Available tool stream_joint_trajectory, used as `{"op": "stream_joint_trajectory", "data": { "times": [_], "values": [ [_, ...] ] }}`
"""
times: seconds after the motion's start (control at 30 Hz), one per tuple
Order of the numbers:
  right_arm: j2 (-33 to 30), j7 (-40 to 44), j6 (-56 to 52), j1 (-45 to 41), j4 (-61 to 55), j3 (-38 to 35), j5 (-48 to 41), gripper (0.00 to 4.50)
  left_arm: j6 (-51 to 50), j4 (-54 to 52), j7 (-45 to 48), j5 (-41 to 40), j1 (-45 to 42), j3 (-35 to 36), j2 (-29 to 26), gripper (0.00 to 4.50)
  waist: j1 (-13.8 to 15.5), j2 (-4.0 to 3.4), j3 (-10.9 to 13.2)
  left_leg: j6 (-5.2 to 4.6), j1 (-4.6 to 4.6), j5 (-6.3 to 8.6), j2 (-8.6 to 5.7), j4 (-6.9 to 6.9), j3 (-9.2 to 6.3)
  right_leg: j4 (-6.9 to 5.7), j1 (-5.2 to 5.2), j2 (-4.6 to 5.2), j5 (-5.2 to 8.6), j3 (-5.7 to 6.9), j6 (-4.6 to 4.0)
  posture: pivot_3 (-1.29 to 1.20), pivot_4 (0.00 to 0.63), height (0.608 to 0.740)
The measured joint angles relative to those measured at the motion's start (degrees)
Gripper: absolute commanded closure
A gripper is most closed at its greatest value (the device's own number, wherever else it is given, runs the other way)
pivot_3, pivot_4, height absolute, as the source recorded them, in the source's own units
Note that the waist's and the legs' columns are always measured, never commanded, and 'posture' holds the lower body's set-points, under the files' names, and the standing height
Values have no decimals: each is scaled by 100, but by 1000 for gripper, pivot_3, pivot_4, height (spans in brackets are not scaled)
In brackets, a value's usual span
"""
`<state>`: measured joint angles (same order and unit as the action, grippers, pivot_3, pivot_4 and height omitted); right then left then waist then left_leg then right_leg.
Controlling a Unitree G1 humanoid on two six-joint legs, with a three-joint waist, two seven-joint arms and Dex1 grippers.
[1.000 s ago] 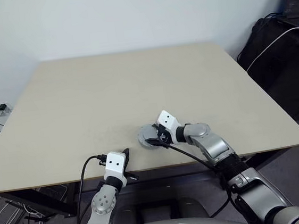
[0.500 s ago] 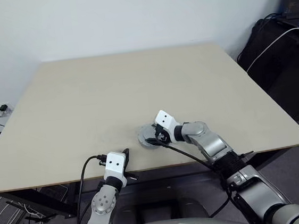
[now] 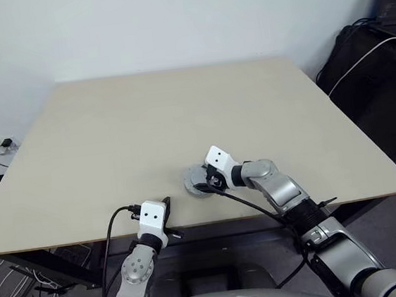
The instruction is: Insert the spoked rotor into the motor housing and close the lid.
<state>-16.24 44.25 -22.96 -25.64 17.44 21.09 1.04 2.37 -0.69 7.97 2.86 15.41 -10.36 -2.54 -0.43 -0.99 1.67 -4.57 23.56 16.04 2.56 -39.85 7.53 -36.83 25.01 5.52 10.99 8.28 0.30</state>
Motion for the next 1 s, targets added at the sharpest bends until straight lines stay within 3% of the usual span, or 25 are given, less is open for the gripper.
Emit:
{"op": "stream_joint_trajectory", "data": {
  "times": [0.23, 0.47, 0.6, 1.0],
  "values": [
    [15, -47, -9, 9, 1, 10, 2, 1270, -976, -37, 129, -472, -989, 385, -2, 4500, -5, 1, -1, -1, -13, -1, 0, -2, -8, 2, -23, -5, -1, 9, 2, 0, 0, 740],
    [18, -77, -17, 13, -9, 30, 11, 1270, -2431, 53, 905, -1707, -2074, 874, 9, 4500, -16, 4, -1, -1, -26, -2, -2, -5, -10, 4, -42, -7, -3, 9, 5, 0, 0, 740],
    [15, -92, -18, 26, -27, 35, 11, 1270, -2971, 332, 1127, -1990, -2504, 983, -67, 4500, -17, 4, -1, 1, -26, -4, -2, -5, -11, 4, -48, -13, -3, 8, 5, 0, 0, 740],
    [6, -215, -105, 135, -211, 33, 11, 1270, -4127, 726, 1620, -2211, -2785, 786, -245, 4500, -15, 5, 0, 3, -25, -4, -5, -5, -12, 5, -47, -13, -2, 2, 5, 0, 0, 740]
  ]
}}
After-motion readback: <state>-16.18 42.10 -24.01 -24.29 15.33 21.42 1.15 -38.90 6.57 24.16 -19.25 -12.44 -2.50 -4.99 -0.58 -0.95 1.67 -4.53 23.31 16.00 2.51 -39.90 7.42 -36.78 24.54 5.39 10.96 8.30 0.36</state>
